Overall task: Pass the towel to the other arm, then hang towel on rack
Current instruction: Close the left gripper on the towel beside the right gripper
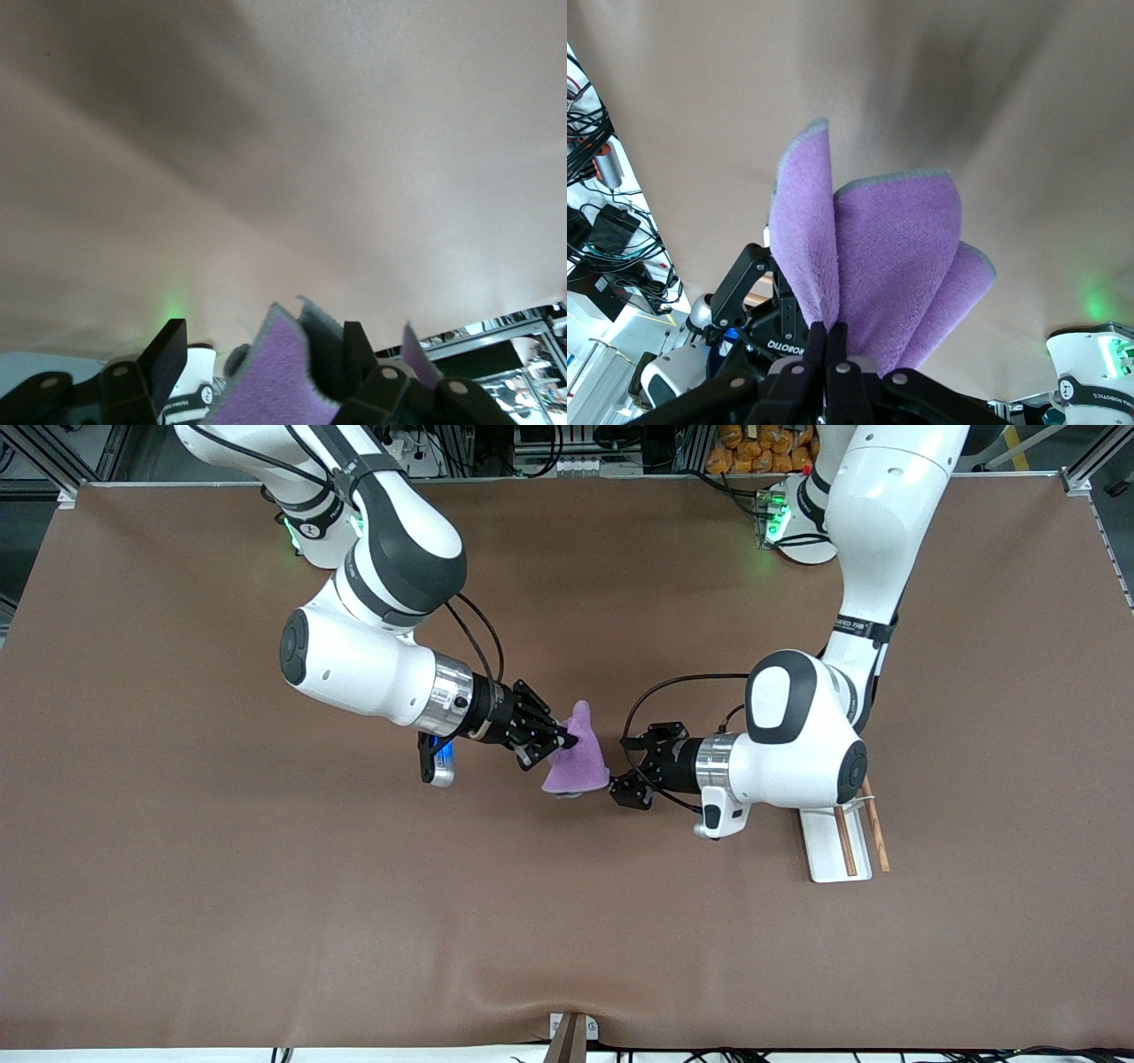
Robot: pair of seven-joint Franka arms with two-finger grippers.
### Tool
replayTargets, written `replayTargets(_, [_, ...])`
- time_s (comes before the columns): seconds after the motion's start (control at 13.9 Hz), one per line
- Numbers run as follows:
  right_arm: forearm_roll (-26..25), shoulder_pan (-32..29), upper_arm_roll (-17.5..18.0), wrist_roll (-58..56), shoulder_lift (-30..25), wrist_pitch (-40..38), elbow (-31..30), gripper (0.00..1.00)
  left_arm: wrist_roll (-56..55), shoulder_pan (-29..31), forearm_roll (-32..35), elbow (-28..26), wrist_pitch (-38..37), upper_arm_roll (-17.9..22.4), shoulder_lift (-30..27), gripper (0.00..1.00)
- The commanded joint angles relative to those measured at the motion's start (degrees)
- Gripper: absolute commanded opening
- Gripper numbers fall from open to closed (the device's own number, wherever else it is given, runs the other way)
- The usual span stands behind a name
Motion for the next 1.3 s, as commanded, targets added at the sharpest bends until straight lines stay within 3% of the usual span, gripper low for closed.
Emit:
replayTargets(0.0, [0.65,-0.27,0.17,0.00,0.87,-0.19,1.57,0.00,1.35,0.36,-3.13,1.66,-0.19,-0.13,1.64,0.79])
replayTargets(0.36, [0.65,-0.35,0.17,-0.08,0.87,-0.19,1.57,0.00,0.91,0.36,-3.14,1.66,-0.89,-0.22,0.85,0.78])
replayTargets(0.5, [0.65,-0.35,0.17,-0.08,0.87,-0.19,1.57,0.00,0.91,0.71,-2.87,1.66,-3.60,-0.22,0.15,0.57])
replayTargets(0.58, [0.65,-0.35,0.17,-0.08,0.87,-0.19,1.57,0.00,0.91,1.15,-2.79,1.66,-5.19,-0.13,-0.29,0.52])
replayTargets(0.72, [0.65,-0.35,0.17,-0.08,0.87,-0.19,1.57,0.00,0.82,2.03,-3.05,1.66,-7.21,-0.13,-0.38,0.46])
replayTargets(1.01, [0.65,-0.35,0.17,-0.08,0.87,-0.19,1.57,0.00,0.91,2.56,-3.22,1.66,-7.84,-0.13,-0.38,0.44])
replayTargets(1.22, [0.56,-0.35,0.17,-0.08,0.96,-0.19,1.57,0.00,0.82,2.65,-3.22,1.66,-7.93,-0.22,-0.38,0.31])
